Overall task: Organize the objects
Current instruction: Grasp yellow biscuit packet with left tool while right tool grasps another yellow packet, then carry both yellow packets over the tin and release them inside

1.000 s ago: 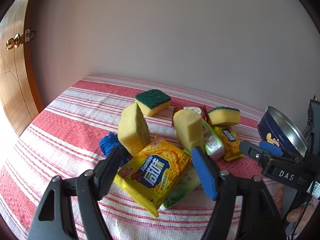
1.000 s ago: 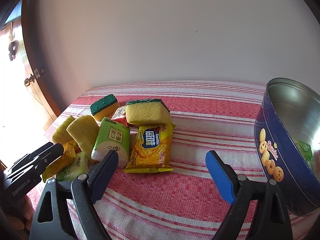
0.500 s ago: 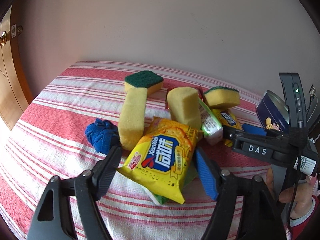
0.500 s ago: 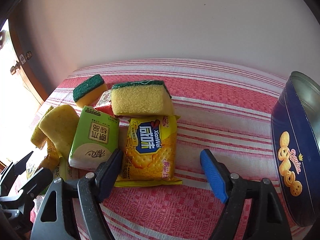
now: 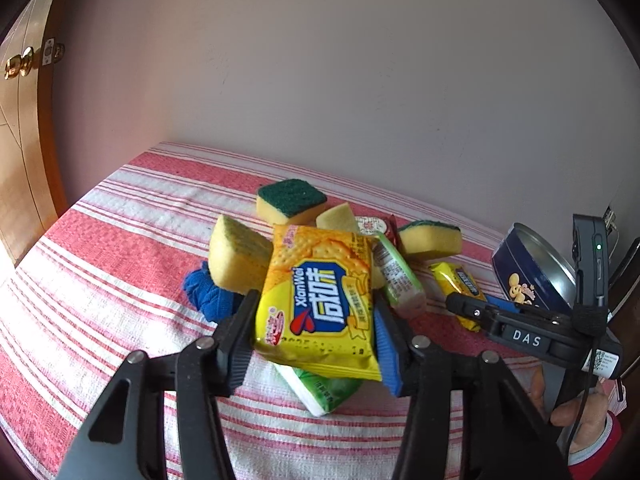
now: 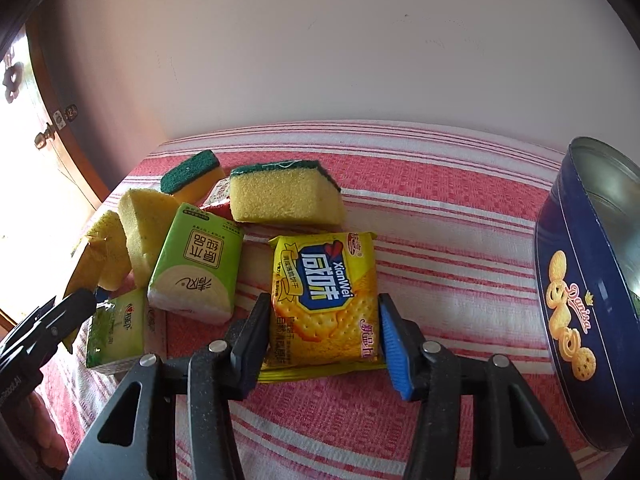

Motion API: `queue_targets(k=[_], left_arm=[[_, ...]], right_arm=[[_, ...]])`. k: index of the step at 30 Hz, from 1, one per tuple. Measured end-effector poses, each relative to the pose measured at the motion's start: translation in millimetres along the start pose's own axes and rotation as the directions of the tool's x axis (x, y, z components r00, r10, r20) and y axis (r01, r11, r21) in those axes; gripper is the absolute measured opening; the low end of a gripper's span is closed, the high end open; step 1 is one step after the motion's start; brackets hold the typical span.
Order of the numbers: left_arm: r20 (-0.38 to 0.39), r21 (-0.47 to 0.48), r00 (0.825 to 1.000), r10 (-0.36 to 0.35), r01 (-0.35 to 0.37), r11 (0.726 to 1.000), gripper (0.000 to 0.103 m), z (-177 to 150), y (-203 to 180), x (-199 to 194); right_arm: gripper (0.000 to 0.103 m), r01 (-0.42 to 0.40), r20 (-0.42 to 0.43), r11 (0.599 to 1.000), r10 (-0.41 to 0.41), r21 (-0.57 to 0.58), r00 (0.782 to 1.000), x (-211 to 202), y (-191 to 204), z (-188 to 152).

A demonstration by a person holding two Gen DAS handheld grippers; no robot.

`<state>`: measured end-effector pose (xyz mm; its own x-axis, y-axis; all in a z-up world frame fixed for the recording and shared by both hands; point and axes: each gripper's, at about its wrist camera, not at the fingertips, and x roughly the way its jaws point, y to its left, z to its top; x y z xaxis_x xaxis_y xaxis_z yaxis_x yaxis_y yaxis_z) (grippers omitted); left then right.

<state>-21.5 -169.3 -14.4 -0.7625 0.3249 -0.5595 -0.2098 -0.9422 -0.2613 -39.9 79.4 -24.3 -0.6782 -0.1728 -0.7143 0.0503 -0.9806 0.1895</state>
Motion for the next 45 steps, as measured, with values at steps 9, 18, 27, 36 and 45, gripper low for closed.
queue_targets(k=[9, 18, 27, 36, 45], left_arm=[[0.178, 0.045, 0.984, 0.002, -0.011, 0.999, 0.051, 6.1, -6.6, -23.6], [0.206, 0.041, 0.978, 0.036, -0.045, 0.998, 0.051, 2.3, -18.4, -22.3], [0.209, 0.094, 0.978, 0.017, -0.038, 0.995, 0.051, 6.7, -73.1, -17.3], [0.197, 0.166, 0.979, -0.053, 0.02, 0.986, 0.051, 17.9, -149.3, 6.6], [0.169, 0.234, 0.979, -0.113, 0.072, 0.97, 0.051, 18.2, -219.1, 34.9]], right_arm=[[0.054, -0.072, 0.227, 0.997, 0.074, -0.018, 0.971, -51.1, -5.0, -7.7], [0.054, -0.013, 0.345, 0.999, 0.027, -0.043, 0.938, -84.3, -14.4, -15.1], [0.054, -0.064, 0.378, 0.998, 0.058, 0.002, 0.924, -106.2, -53.4, -15.6], [0.054, -0.022, 0.442, 0.999, 0.0, 0.045, 0.897, -134.0, -98.1, -15.3], [0.054, 0.063, 0.482, 0.992, -0.11, 0.113, 0.869, -153.8, -155.1, -11.6]])
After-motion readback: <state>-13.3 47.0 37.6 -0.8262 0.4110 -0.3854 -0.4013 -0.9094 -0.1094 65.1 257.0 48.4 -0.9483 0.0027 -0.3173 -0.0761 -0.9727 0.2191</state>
